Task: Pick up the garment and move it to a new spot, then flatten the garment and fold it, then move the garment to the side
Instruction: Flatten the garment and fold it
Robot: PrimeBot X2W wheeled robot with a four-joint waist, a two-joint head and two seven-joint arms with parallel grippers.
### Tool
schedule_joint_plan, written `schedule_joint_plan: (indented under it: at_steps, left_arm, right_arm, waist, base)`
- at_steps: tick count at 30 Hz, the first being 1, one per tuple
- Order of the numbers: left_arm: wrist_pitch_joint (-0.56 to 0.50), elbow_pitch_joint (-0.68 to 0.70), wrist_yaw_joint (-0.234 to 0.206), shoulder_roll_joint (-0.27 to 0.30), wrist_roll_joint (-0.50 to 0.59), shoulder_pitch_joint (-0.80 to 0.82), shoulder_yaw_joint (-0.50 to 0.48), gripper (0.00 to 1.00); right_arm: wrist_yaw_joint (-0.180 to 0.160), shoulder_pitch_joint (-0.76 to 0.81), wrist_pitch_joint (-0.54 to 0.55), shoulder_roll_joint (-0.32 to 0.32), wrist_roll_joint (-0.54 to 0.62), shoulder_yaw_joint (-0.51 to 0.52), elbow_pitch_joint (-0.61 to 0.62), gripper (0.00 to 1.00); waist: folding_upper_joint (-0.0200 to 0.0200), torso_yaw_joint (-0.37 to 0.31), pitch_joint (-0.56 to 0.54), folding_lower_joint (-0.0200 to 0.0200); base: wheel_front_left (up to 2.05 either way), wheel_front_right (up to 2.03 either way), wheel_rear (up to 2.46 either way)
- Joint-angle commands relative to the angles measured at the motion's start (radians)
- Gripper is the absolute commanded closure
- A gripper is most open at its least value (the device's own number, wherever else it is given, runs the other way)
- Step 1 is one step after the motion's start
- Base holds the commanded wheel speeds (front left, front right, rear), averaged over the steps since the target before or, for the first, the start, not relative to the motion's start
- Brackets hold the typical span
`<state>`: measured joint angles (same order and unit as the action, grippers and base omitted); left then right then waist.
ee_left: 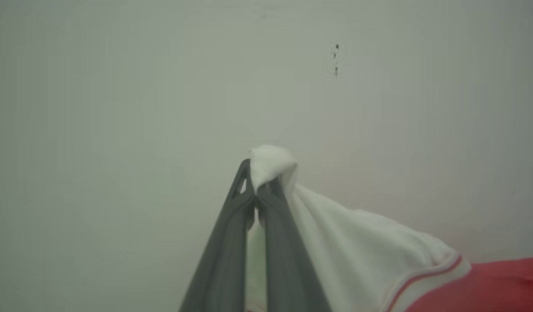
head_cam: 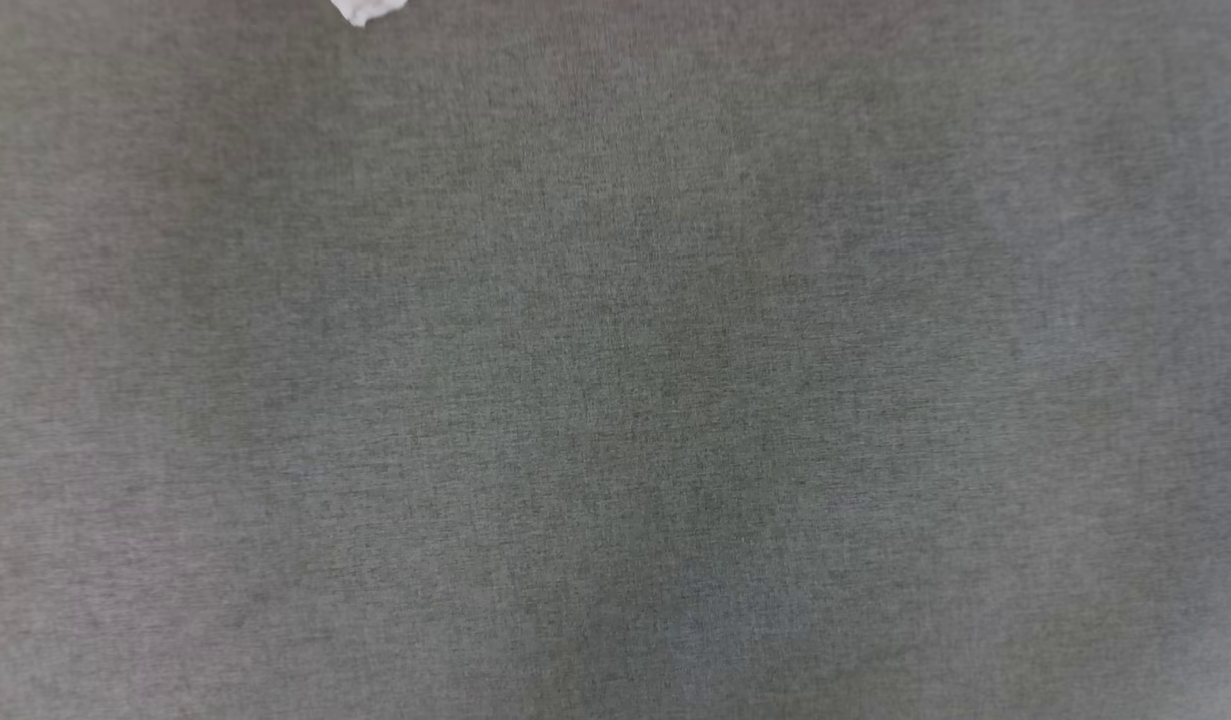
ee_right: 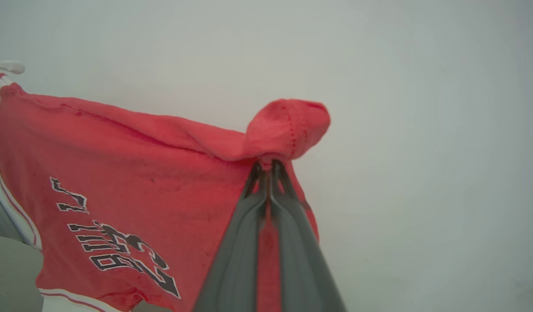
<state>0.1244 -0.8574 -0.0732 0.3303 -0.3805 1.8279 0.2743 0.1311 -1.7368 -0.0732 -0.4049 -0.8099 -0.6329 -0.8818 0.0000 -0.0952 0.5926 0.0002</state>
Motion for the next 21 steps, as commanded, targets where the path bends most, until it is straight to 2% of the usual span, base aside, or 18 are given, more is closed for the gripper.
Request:
schedule_joint_plan:
  at_steps: [1, 8, 12, 13, 21]
  left_arm:
    - [0.005, -0.013, 0.003, 0.003, 0.005, 0.016, 0.001, 1.00]
    - [0.033, -0.076, 0.013, -0.010, -0.015, 0.027, -0.001, 1.00]
    - [0.048, -0.126, 0.035, -0.021, -0.028, -0.014, 0.005, 1.00]
    - [0.069, -0.165, 0.059, -0.036, -0.054, -0.062, -0.004, 1.00]
    - [0.123, -0.233, 0.130, -0.057, -0.132, -0.316, -0.047, 1.00]
  right_arm:
    - [-0.001, -0.017, -0.008, 0.006, -0.003, -0.008, -0.007, 1.00]
    - [-0.001, -0.038, -0.023, 0.015, -0.029, -0.062, -0.036, 1.00]
    - [-0.001, -0.009, -0.028, 0.014, -0.051, -0.097, -0.056, 1.00]
    - [-0.001, 0.031, -0.031, 0.016, -0.073, -0.127, -0.069, 1.00]
    - [-0.001, 0.254, -0.057, -0.003, -0.148, -0.224, -0.042, 1.00]
  waist:
    - [0.0000, -0.001, 0.033, -0.0002]
    - [0.0000, 0.006, 0.090, -0.0002]
    - [0.0000, 0.015, 0.101, -0.0002]
    - [0.0000, 0.022, 0.082, -0.0002]
    - [0.0000, 0.032, -0.045, -0.0002]
  base:
    - [0.00, 0.00, 0.00]
    - [0.00, 0.00, 0.00]
    - [0.00, 0.00, 0.00]
    - [0.00, 0.00, 0.00]
    - [0.00, 0.00, 0.00]
